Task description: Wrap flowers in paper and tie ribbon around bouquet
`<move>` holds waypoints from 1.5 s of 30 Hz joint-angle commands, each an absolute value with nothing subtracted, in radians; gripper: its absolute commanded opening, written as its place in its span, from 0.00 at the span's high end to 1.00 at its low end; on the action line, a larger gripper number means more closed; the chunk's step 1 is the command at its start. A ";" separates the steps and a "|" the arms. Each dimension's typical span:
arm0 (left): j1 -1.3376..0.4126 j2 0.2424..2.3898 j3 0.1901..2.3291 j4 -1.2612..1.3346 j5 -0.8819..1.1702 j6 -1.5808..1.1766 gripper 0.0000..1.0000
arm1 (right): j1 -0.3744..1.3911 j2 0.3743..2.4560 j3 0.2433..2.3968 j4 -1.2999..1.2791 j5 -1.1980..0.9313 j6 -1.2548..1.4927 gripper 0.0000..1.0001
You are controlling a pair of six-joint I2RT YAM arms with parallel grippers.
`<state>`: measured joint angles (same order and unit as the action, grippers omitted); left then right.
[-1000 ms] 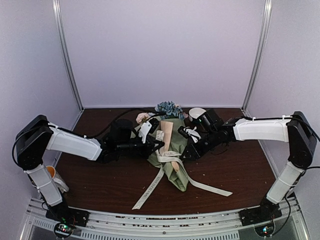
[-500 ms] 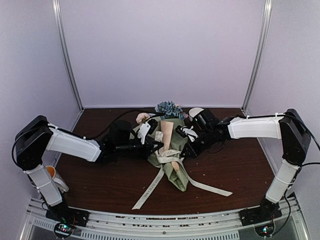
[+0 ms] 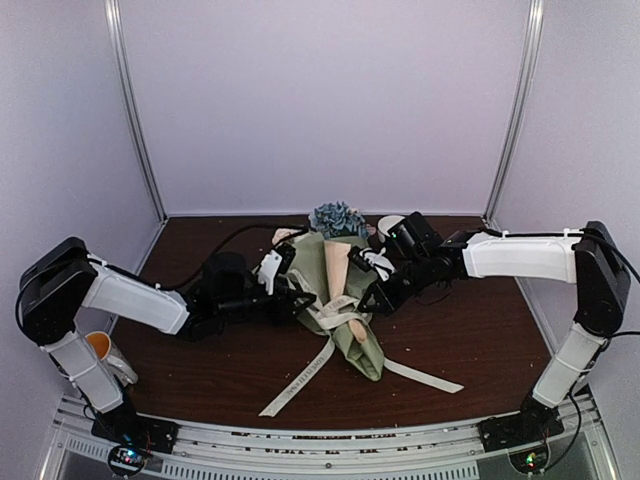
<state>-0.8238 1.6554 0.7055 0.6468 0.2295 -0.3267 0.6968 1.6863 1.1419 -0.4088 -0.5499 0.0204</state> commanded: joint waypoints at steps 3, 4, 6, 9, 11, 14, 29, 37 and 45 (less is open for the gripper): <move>-0.818 1.553 0.618 0.719 0.148 -0.354 0.29 | 0.713 1.616 1.136 -0.411 -0.580 0.005 1.00; -0.818 1.538 0.601 0.714 0.132 -0.354 0.26 | 0.713 1.616 1.137 -0.412 -0.584 0.005 1.00; -0.818 1.497 0.561 0.707 0.096 -0.346 0.19 | 0.715 1.618 1.136 -0.410 -0.588 0.006 1.00; -0.818 1.418 0.507 0.690 0.023 -0.315 0.05 | 0.715 1.624 1.136 -0.409 -0.589 0.007 1.00; -0.819 1.380 0.497 0.646 -0.008 -0.257 0.04 | 0.715 1.627 1.135 -0.408 -0.591 0.006 1.00; -0.833 1.349 0.520 0.551 -0.044 -0.114 0.13 | 0.715 1.629 1.134 -0.405 -0.596 0.008 1.00; -0.871 1.509 0.776 0.413 0.356 0.234 0.21 | 0.715 1.636 1.123 -0.376 -0.611 0.025 1.00; -0.874 1.710 0.973 0.286 0.396 0.347 0.19 | 0.715 1.636 1.118 -0.363 -0.621 0.031 1.00; -0.888 1.804 1.051 0.194 0.427 0.399 0.29 | 0.715 1.639 1.115 -0.353 -0.627 0.036 1.00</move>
